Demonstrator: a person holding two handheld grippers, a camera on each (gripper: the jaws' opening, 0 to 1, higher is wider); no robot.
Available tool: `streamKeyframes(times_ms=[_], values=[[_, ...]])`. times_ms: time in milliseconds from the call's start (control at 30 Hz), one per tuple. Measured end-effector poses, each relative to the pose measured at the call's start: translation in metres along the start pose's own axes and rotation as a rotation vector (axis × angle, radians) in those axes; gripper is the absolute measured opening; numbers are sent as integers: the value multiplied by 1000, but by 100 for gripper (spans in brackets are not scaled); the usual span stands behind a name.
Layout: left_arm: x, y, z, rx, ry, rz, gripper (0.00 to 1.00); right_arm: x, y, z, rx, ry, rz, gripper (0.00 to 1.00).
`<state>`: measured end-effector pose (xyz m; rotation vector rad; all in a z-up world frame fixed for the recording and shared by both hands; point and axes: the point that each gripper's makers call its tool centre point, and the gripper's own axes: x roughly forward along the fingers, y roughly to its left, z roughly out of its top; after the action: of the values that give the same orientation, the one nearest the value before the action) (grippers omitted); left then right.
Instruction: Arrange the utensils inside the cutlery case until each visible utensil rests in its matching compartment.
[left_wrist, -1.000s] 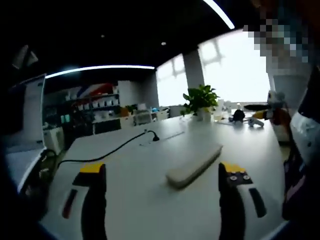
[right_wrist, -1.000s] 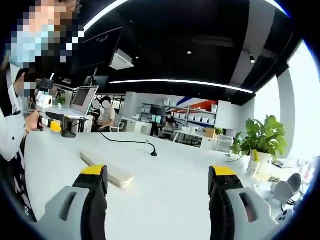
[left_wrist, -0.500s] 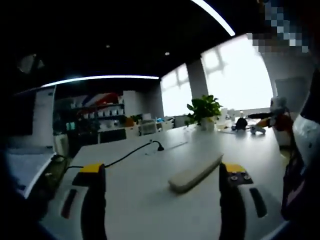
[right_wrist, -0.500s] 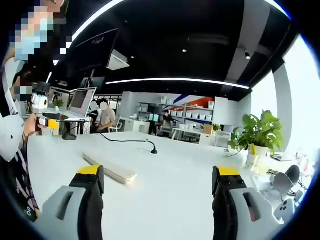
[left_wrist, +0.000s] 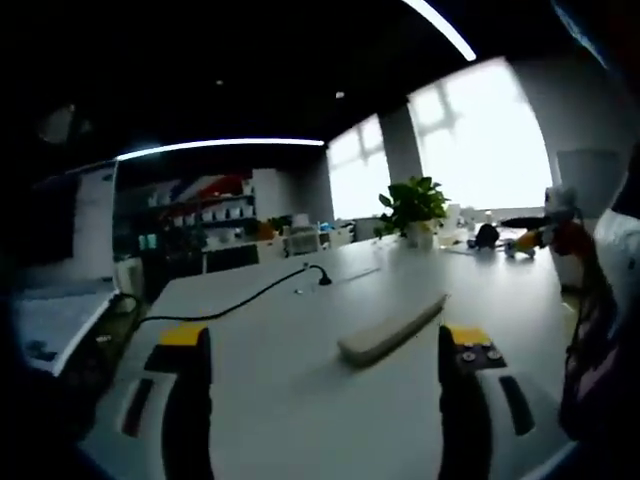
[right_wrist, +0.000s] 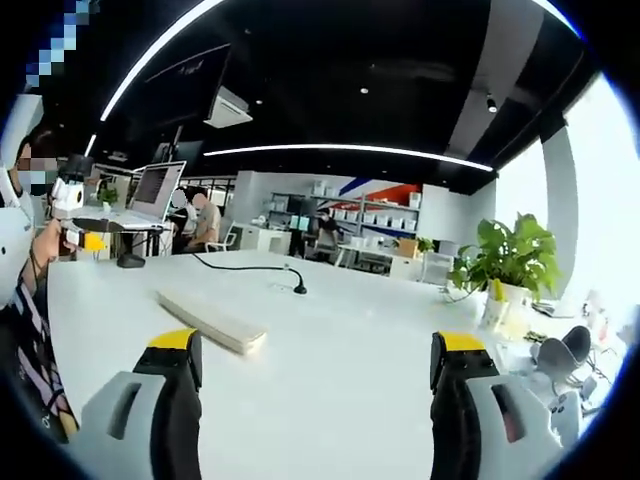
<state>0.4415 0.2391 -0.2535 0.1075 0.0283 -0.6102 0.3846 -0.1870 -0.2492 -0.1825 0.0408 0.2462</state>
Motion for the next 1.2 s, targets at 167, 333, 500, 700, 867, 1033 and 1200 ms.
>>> streamKeyframes(times_ms=[167,333,500,700,867,1033,1200], values=[[-8,7,9,-14,-20,24,100,-2,1,5,0,-6,-38,99],[-20,15,23,14,-48,72,100,-5,0,10,12,-28,-86,99],[-25,14,31,47,-55,105,100,-8,-13,10,25,-29,-131,99],[-24,9,31,2,-64,86,99,-7,-14,6,44,-21,-111,99],[-23,9,30,-6,-65,94,98,-8,-23,4,48,-14,-116,99],[-20,5,28,-7,-61,82,98,-12,-32,5,26,-10,-136,99],[-20,3,29,-2,-64,77,98,-11,-33,5,24,-9,-142,99]])
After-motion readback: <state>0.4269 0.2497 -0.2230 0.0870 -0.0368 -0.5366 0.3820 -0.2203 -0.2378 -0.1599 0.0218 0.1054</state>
